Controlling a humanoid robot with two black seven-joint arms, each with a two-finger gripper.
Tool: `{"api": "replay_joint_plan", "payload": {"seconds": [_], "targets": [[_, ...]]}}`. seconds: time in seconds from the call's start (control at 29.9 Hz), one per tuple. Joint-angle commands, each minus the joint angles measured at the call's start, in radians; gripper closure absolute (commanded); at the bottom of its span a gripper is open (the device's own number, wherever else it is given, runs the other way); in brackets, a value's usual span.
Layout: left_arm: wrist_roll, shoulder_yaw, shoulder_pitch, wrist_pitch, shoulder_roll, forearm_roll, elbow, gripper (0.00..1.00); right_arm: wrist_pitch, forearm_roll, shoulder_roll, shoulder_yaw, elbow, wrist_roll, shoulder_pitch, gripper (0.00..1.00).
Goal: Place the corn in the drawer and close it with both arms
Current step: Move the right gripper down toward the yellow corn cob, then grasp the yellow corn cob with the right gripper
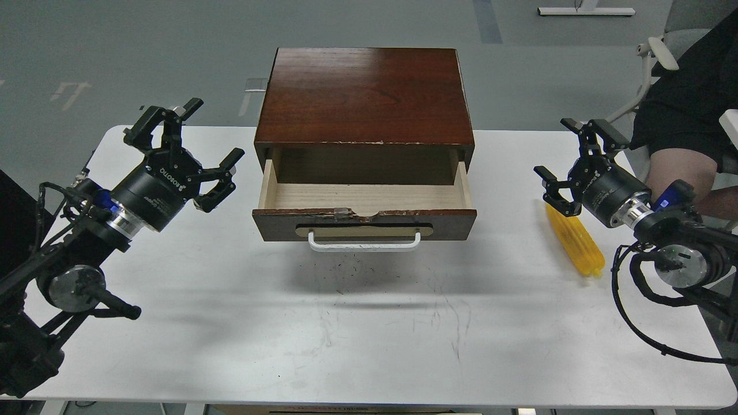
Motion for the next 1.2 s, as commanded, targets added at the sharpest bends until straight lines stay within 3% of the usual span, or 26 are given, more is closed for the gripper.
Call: {"api": "replay_joint_plan", "payload": {"seconds": [0.0, 0.4, 0.57, 0.84, 1.17], "targets": [[-0.002, 0.014, 0.001, -0.005, 0.000, 0.000, 0.000, 0.00, 0.010, -0.111, -0.078, 0.003, 0.004, 0.000, 0.015, 0.00], [-0.005, 0.017, 0.004, -0.024, -0.003, 0.022, 0.002, 0.00, -0.008, -0.937, -0.272, -0.008, -0.013, 0.000, 0.037, 0.00], [-0.006, 0.015, 0.009, -0.024, -0.009, 0.022, 0.003, 0.00, -0.120, -1.242, -0.276, -0.068, -0.056, 0.000, 0.018, 0.00], [-0.006, 0.011, 0.017, -0.024, -0.006, 0.022, 0.002, 0.00, -0.218, -1.262, -0.172, -0.214, -0.161, 0.000, 0.035, 0.00], [-0.005, 0.011, 0.017, -0.024, -0.009, 0.022, 0.002, 0.00, -0.236, -1.262, -0.045, -0.249, -0.231, 0.000, 0.033, 0.02]]}}
